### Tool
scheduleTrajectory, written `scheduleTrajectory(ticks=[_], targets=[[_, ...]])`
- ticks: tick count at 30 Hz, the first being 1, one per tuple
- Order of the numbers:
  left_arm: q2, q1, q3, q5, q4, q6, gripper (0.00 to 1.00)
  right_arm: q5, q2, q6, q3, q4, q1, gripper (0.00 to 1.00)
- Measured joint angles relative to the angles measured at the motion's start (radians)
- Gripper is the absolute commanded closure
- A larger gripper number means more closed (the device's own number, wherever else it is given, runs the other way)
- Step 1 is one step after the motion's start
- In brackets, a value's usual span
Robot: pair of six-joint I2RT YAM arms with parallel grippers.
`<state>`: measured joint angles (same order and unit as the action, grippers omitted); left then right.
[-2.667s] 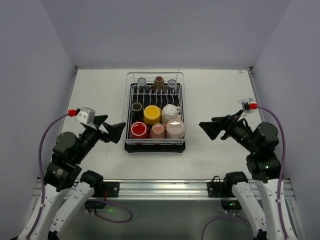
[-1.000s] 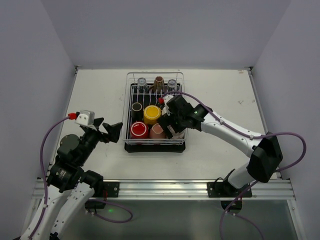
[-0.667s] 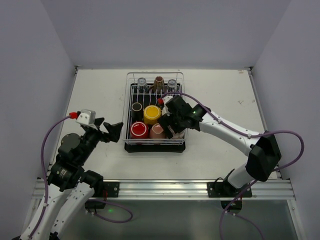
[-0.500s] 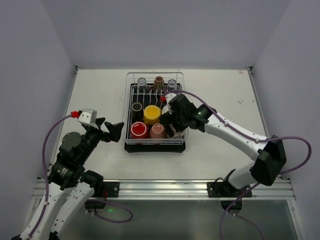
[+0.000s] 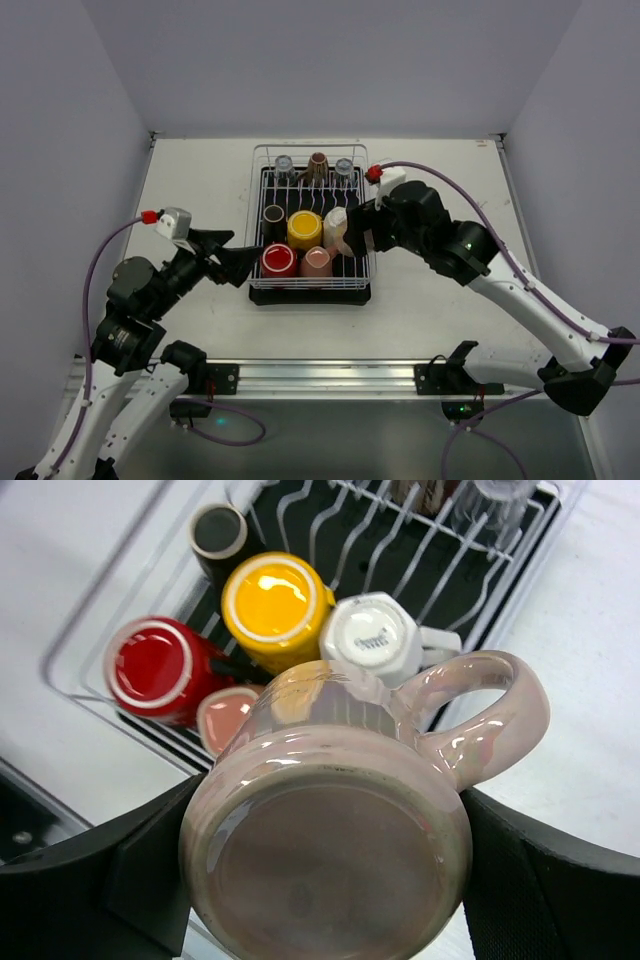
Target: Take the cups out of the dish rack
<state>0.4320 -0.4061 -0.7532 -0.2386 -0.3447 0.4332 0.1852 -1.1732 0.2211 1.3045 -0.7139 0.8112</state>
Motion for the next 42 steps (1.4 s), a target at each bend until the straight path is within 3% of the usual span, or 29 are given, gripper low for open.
scheduleTrajectory(ticks=[5, 12, 19, 31, 32, 35, 36, 39, 40, 41, 42], targets=[[0.026, 0.0, 0.019, -0.16, 0.12, 0.131, 0.06, -0.074, 0.096, 0.111, -0.082, 0.166, 0.0, 0.8], [0.114, 0.0, 0.178, -0.362, 0.385, 0.39, 0.1, -0.267, 0.138, 0.342, -0.278, 0.504, 0.0, 0.8], [0.164, 0.0, 0.202, -0.434, 0.55, 0.52, 0.13, -0.404, 0.136, 0.499, -0.378, 0.756, 0.0, 0.8], [0.198, 0.0, 0.255, -0.517, 0.779, 0.671, 0.34, -0.547, 0.045, 0.679, -0.472, 1.106, 0.0, 0.78], [0.198, 0.0, 0.256, -0.52, 0.792, 0.679, 0.36, -0.559, 0.026, 0.697, -0.476, 1.138, 0.0, 0.78], [0.194, 0.001, 0.257, -0.52, 0.814, 0.702, 0.63, -0.603, -0.027, 0.759, -0.485, 1.231, 0.0, 0.76], [0.195, 0.002, 0.258, -0.518, 0.816, 0.702, 0.79, -0.618, -0.035, 0.777, -0.489, 1.263, 0.0, 0.75], [0.191, 0.0, 0.259, -0.527, 0.85, 0.718, 0.99, -0.659, -0.047, 0.843, -0.506, 1.353, 0.001, 0.72], [0.187, -0.003, 0.257, -0.531, 0.864, 0.719, 1.0, -0.673, -0.048, 0.855, -0.511, 1.381, 0.002, 0.7], [0.179, -0.004, 0.256, -0.536, 0.867, 0.717, 1.0, -0.677, -0.049, 0.861, -0.513, 1.396, 0.007, 0.65], [0.173, -0.005, 0.255, -0.537, 0.866, 0.715, 1.0, -0.676, -0.049, 0.861, -0.514, 1.405, 0.011, 0.46]])
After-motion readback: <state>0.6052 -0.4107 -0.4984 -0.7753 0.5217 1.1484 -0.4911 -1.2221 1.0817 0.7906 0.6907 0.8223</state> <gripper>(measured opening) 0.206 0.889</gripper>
